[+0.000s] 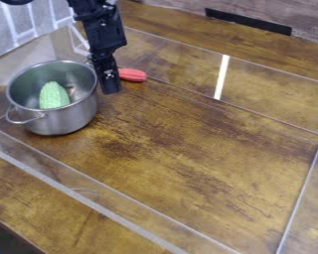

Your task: Move the orange spoon to the left

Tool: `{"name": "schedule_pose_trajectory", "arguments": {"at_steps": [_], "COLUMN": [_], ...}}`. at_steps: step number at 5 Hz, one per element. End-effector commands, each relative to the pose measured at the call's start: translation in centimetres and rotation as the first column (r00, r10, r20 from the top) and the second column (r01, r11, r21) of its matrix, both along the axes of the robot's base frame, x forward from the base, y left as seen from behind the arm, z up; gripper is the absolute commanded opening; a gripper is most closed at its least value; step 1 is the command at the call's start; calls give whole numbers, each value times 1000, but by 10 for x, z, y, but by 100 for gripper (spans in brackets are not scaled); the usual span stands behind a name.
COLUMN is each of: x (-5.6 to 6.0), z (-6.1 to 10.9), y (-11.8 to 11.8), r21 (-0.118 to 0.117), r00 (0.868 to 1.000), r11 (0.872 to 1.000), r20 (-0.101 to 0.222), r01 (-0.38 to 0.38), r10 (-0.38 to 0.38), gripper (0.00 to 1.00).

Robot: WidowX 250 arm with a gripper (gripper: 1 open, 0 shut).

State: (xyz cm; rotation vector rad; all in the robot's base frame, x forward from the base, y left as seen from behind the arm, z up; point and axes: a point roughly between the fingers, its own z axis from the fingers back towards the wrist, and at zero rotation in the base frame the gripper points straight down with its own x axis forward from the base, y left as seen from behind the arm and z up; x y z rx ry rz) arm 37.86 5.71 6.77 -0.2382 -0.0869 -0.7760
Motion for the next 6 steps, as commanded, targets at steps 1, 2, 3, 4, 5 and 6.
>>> {"name": "schedule_pose_trajectory", "arguments": {"at_steps": [1,2,3,4,5,6], "x": [7,7,6,6,5,4], "z": [30,32,35,36,36,36], "y": [0,-2,-4,-6,-8,-10], "r21": [19,14,12,7,3,-1], "r00": [998,998,998,998,998,998], "r11": [1000,1000,1000,1000,1000,1000], "r20": [70,65,61,58,57,54], "r01": [-3,0,4,8,12,16], "r10": [2,-1,-4,-8,-12,-16], "gripper": [0,0,0,0,0,0]}}
